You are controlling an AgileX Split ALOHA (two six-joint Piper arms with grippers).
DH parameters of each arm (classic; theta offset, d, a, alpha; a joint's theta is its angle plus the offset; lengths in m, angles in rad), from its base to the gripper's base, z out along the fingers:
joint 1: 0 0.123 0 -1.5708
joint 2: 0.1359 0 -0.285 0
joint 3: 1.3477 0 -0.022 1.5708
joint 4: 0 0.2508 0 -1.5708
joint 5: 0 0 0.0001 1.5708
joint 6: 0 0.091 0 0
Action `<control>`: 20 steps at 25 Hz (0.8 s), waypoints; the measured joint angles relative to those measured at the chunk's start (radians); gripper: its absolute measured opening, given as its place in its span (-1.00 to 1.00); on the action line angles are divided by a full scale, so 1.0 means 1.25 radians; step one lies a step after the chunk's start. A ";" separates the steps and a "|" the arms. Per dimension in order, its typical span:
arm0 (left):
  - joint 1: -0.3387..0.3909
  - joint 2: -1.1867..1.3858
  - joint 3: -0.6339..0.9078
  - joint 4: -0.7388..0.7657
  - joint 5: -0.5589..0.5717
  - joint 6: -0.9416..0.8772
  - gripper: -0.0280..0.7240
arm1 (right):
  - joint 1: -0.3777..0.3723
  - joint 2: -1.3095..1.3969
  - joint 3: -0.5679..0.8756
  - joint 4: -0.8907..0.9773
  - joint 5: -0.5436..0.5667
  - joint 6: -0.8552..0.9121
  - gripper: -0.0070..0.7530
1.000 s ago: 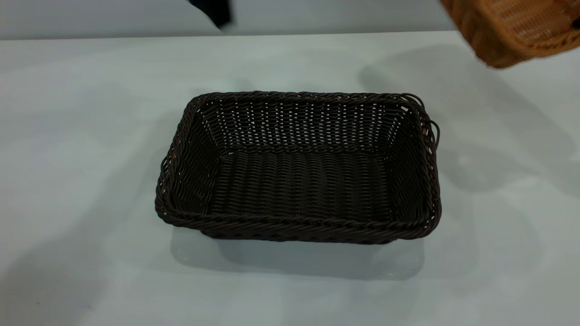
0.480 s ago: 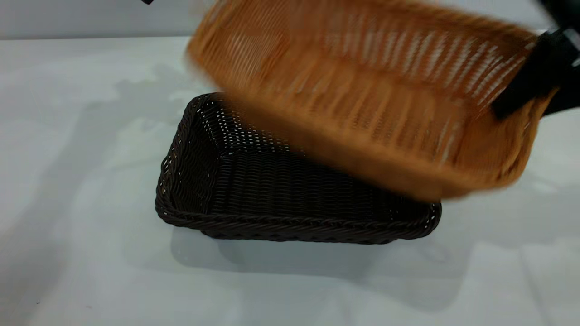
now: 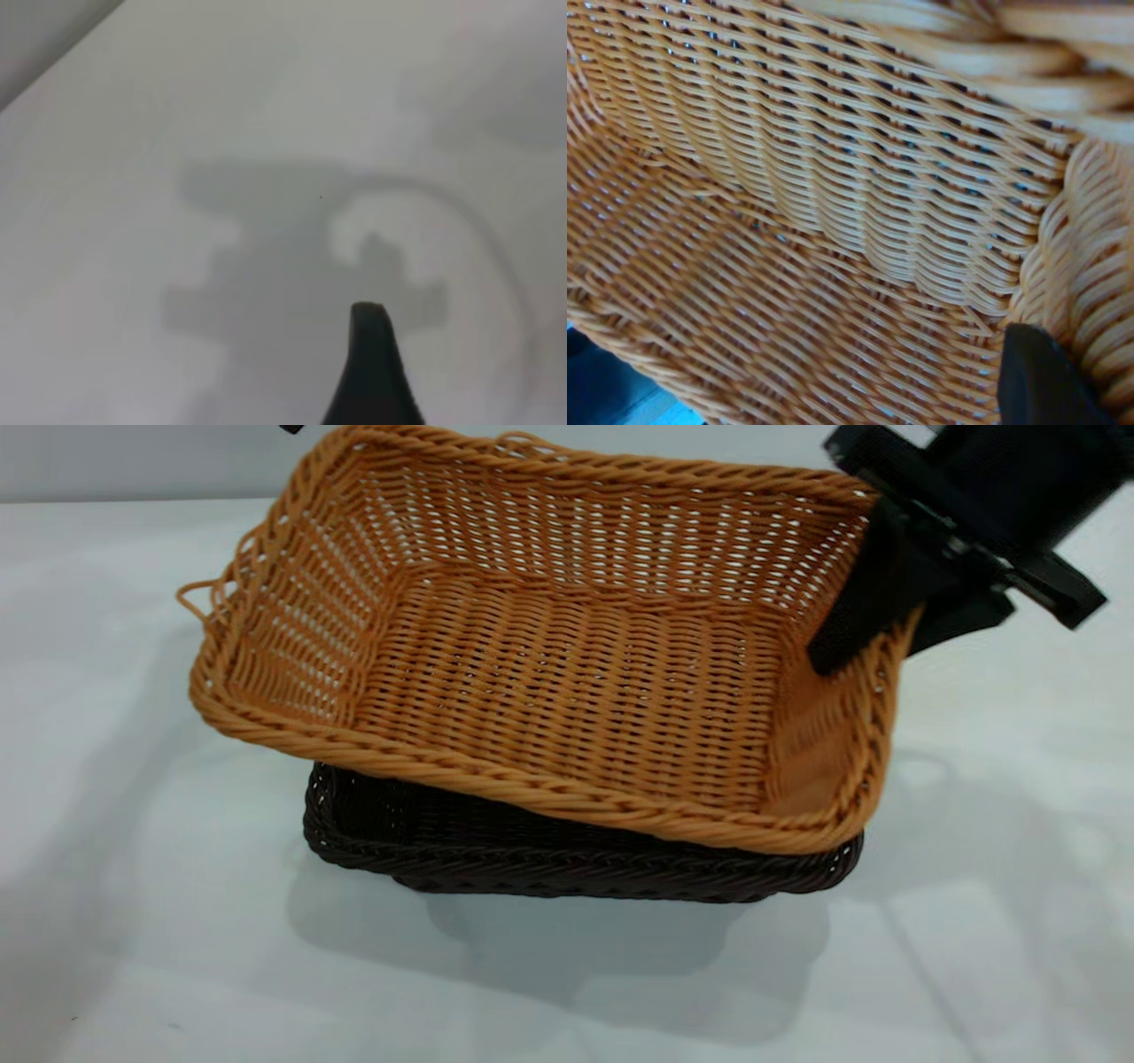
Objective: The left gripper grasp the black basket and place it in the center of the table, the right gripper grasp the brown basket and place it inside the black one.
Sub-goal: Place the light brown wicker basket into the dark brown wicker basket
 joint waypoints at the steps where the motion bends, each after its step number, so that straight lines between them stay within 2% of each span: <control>1: 0.000 0.000 0.000 0.000 0.001 0.000 0.36 | 0.002 0.013 -0.008 -0.006 -0.001 0.000 -0.81; 9: 0.000 0.000 0.000 0.000 0.001 0.000 0.36 | 0.002 0.107 -0.072 -0.042 -0.008 -0.002 -0.80; 12: 0.000 0.000 0.000 0.000 0.001 0.000 0.36 | 0.002 0.111 -0.086 -0.082 -0.009 -0.002 -0.68; 14: 0.000 0.000 0.000 0.000 0.001 0.000 0.36 | 0.002 0.111 -0.087 -0.094 -0.011 -0.002 -0.47; 20: 0.000 0.000 0.000 0.001 0.002 0.000 0.36 | 0.002 0.111 -0.101 -0.106 -0.009 -0.002 0.31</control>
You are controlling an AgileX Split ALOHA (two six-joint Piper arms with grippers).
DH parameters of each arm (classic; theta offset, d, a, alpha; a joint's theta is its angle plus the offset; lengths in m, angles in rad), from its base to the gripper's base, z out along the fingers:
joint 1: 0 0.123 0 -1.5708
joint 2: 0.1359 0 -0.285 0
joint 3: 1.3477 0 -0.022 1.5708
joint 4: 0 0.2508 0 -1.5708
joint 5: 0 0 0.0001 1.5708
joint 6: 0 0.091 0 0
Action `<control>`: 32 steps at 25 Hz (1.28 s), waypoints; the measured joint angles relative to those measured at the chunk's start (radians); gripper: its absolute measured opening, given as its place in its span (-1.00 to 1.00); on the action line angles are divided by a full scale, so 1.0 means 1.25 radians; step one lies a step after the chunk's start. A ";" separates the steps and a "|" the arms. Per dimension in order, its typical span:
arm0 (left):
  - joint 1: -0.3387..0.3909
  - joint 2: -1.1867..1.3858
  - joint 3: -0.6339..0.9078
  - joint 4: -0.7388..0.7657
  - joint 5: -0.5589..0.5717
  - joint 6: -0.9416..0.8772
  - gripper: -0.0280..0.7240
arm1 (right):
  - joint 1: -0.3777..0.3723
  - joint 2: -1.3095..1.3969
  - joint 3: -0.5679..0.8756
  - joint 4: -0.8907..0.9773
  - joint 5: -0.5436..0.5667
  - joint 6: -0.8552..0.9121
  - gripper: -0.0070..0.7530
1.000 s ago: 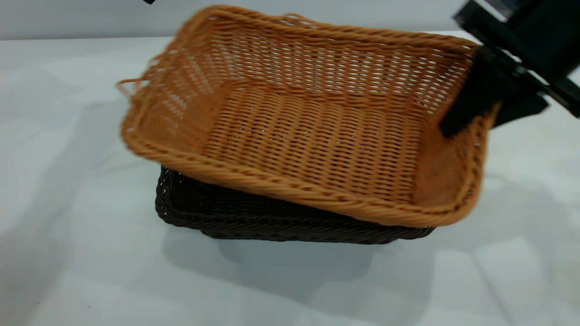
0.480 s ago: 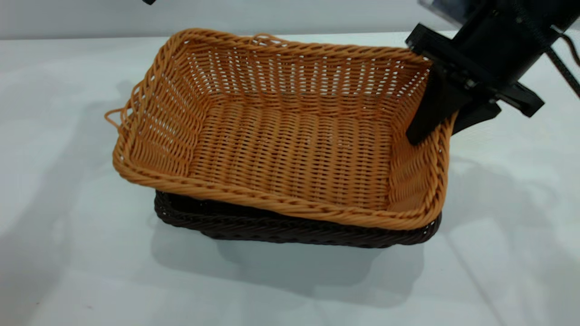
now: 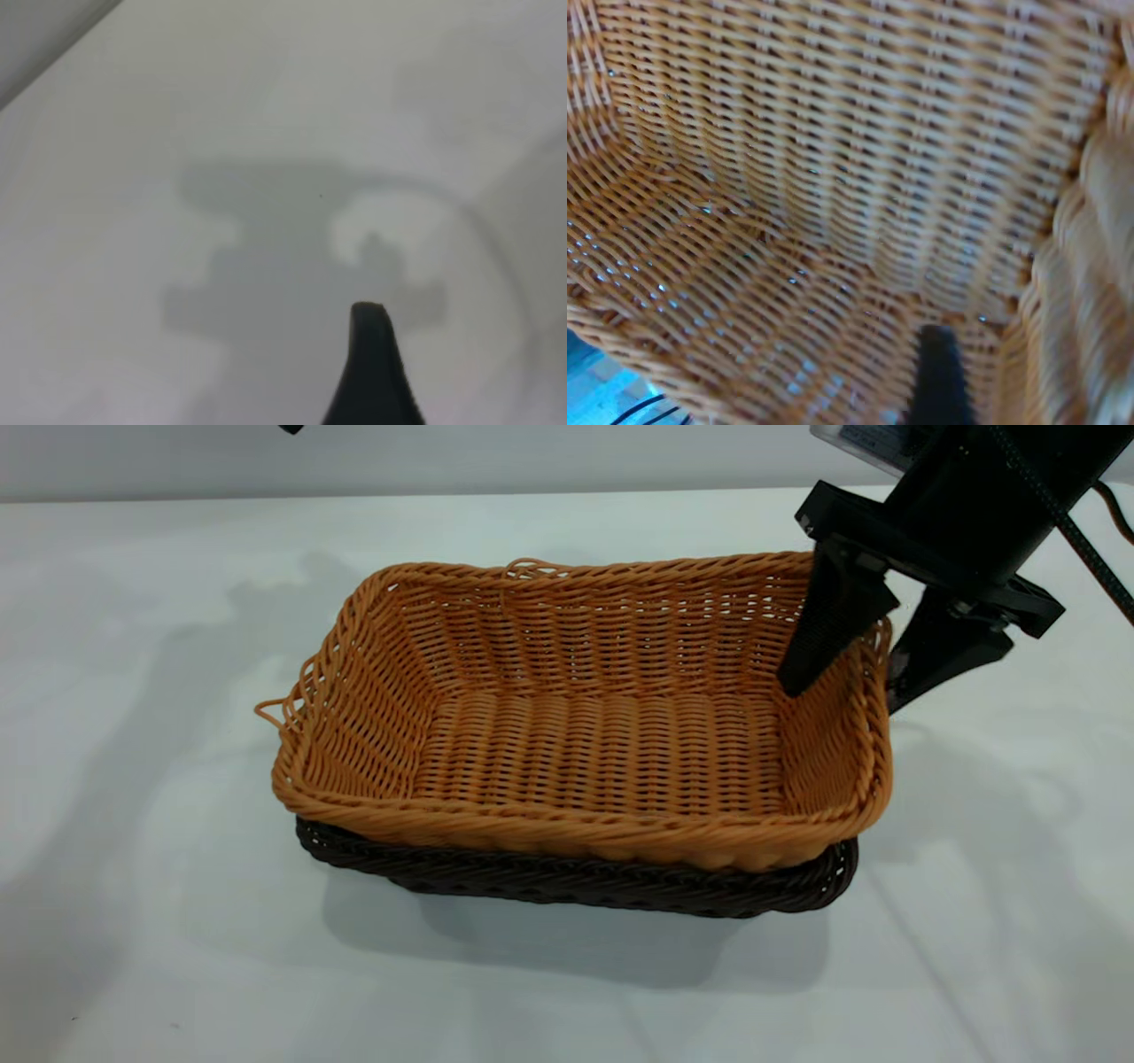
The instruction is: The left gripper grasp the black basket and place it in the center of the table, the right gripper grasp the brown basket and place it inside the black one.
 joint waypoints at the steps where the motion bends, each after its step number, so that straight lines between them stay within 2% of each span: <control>1: 0.000 -0.002 -0.002 0.000 0.005 0.000 0.36 | 0.000 0.000 -0.010 -0.014 0.004 0.001 0.43; 3: 0.000 -0.011 -0.008 0.003 0.026 -0.005 0.36 | 0.000 -0.005 -0.044 -0.043 0.014 0.019 0.58; 5: 0.000 -0.035 -0.017 0.017 0.054 -0.016 0.36 | 0.000 -0.019 -0.083 -0.080 0.034 0.051 0.63; 12: 0.000 -0.214 -0.031 0.112 0.154 -0.132 0.36 | 0.000 -0.142 -0.248 -0.315 0.159 0.234 0.56; 15: 0.000 -0.303 -0.031 0.119 0.232 -0.199 0.36 | 0.000 -0.231 -0.284 -0.347 0.212 0.255 0.55; 18: 0.000 -0.381 -0.031 0.119 0.309 -0.257 0.36 | 0.000 -0.344 -0.291 -0.350 0.248 0.249 0.55; 27: 0.000 -0.586 0.001 0.120 0.309 -0.424 0.36 | 0.000 -0.693 -0.292 -0.349 0.321 0.239 0.55; 32: 0.000 -0.747 0.154 0.119 0.309 -0.504 0.36 | 0.000 -0.861 -0.218 -0.304 0.323 0.242 0.55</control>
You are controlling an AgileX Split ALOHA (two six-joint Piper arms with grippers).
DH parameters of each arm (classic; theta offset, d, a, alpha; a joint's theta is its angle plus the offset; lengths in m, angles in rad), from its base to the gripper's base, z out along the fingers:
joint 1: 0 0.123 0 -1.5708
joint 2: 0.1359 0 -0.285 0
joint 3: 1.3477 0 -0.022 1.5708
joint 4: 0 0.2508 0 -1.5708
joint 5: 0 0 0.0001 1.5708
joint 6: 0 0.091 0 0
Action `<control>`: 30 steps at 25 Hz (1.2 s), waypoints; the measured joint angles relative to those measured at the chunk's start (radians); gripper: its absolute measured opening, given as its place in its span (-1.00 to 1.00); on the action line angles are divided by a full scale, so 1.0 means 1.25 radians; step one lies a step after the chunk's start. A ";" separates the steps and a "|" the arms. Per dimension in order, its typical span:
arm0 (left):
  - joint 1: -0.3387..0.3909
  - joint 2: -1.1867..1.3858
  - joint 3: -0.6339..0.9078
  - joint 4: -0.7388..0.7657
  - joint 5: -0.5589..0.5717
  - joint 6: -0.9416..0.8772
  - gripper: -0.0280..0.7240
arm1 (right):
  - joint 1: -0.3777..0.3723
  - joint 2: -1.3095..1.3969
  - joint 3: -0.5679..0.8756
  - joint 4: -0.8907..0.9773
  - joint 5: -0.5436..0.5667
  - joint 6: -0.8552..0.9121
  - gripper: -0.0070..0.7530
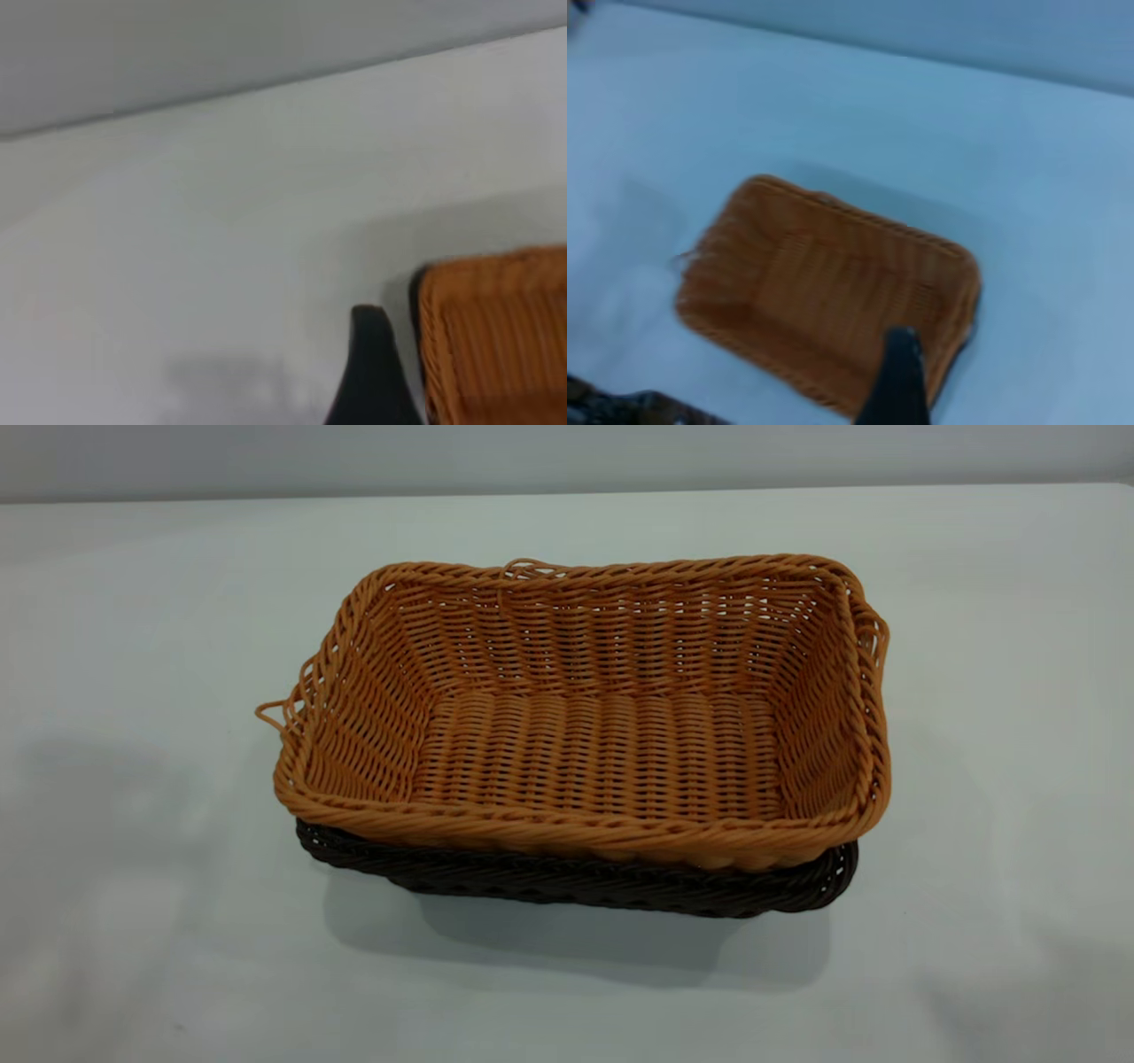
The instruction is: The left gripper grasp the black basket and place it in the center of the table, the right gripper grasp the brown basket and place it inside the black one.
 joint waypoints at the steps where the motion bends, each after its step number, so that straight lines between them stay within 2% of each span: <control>1: 0.000 -0.040 0.050 0.000 0.000 -0.005 0.36 | 0.000 -0.028 0.027 0.008 0.002 0.000 0.55; 8: 0.000 -0.320 0.401 0.000 0.001 -0.013 0.36 | 0.000 -0.268 0.326 0.031 0.004 -0.018 0.55; 13: 0.000 -0.492 0.591 0.000 0.001 -0.014 0.36 | 0.000 -0.461 0.493 0.022 0.009 -0.031 0.55; 20: 0.000 -0.687 0.779 0.000 0.001 -0.002 0.36 | 0.000 -0.658 0.634 -0.034 0.007 -0.070 0.55; 24: 0.000 -0.770 0.859 0.000 0.000 0.017 0.36 | 0.000 -0.731 0.702 -0.045 -0.031 -0.094 0.55; 30: 0.000 -0.865 0.944 0.000 -0.024 0.020 0.36 | 0.000 -0.774 0.723 -0.044 -0.068 -0.117 0.55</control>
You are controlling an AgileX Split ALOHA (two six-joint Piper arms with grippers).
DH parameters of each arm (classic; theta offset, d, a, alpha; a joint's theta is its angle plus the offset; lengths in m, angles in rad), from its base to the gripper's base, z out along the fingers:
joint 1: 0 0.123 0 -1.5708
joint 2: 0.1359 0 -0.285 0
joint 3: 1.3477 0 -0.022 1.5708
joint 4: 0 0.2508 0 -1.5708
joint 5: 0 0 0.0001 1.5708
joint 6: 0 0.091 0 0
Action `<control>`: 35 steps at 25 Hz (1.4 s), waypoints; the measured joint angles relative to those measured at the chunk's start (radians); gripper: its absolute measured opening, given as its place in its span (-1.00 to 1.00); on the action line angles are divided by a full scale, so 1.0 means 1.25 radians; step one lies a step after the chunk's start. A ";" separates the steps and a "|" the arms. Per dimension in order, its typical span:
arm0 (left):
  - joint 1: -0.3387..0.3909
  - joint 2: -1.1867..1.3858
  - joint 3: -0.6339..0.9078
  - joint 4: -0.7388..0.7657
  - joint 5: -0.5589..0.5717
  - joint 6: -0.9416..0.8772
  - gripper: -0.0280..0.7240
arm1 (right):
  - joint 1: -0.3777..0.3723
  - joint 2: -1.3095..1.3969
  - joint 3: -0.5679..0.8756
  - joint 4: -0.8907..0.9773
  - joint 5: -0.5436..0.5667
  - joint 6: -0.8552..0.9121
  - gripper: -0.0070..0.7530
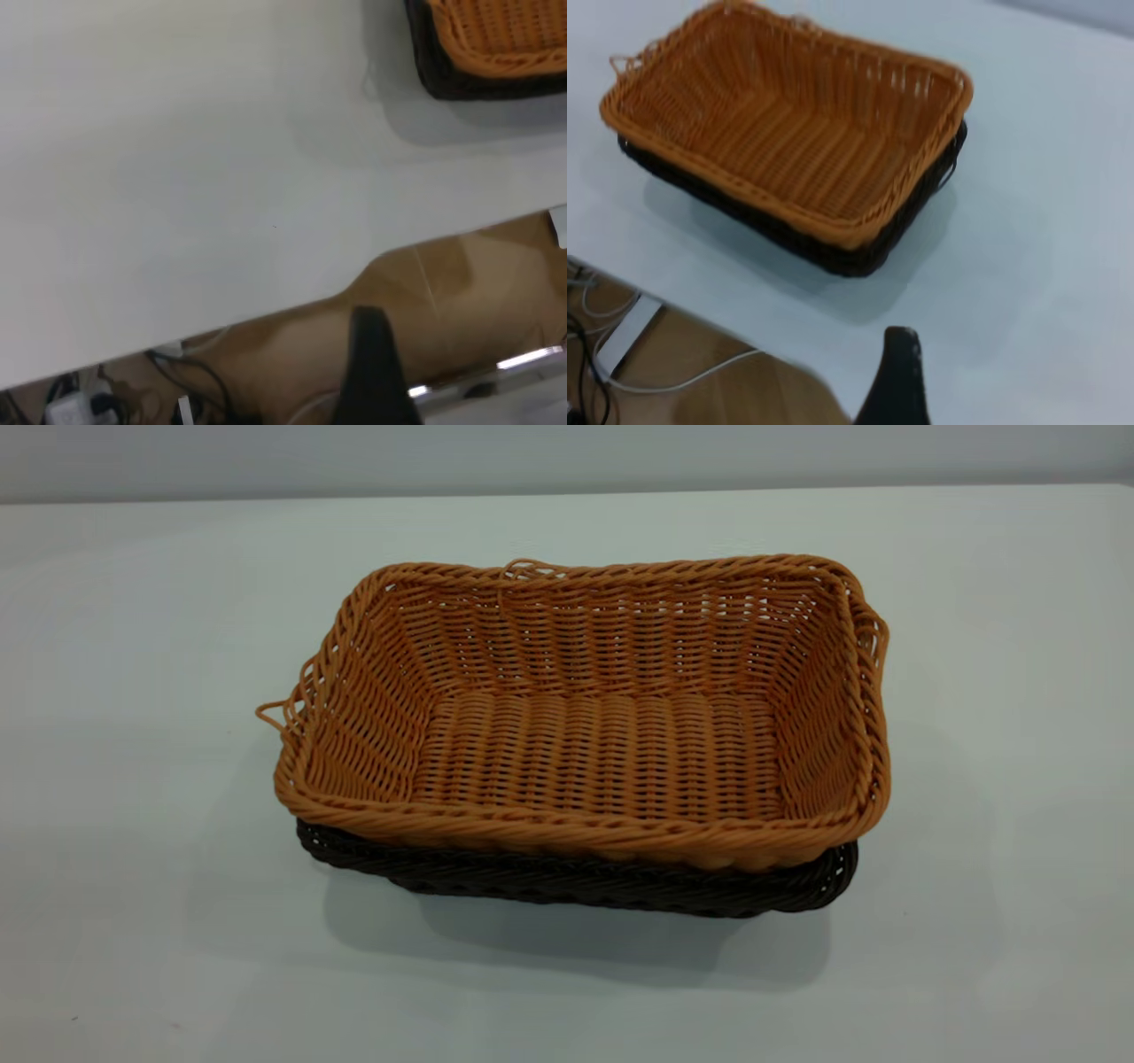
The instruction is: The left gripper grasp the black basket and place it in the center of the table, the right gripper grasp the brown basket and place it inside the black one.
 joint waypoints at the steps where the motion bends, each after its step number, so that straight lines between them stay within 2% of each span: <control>1: 0.000 -0.012 0.011 0.000 -0.011 0.002 0.36 | 0.000 0.000 0.000 0.000 -0.001 0.000 0.55; 5: 0.000 -0.059 0.045 0.000 -0.034 0.002 0.36 | 0.000 0.000 0.000 0.000 -0.002 0.000 0.55; 22: 0.000 -0.091 0.060 -0.007 -0.020 0.002 0.36 | 0.000 0.000 0.000 0.010 0.004 0.001 0.55; 24: 0.010 -0.115 0.060 -0.007 -0.020 0.002 0.36 | 0.000 0.000 0.000 0.010 0.005 0.001 0.55; 32: 0.116 -0.240 0.060 0.034 -0.017 0.002 0.36 | 0.000 0.000 0.000 0.011 0.005 0.002 0.55; 35: 0.125 -0.244 0.060 0.044 -0.017 0.002 0.36 | 0.000 0.000 0.000 0.011 0.005 0.002 0.55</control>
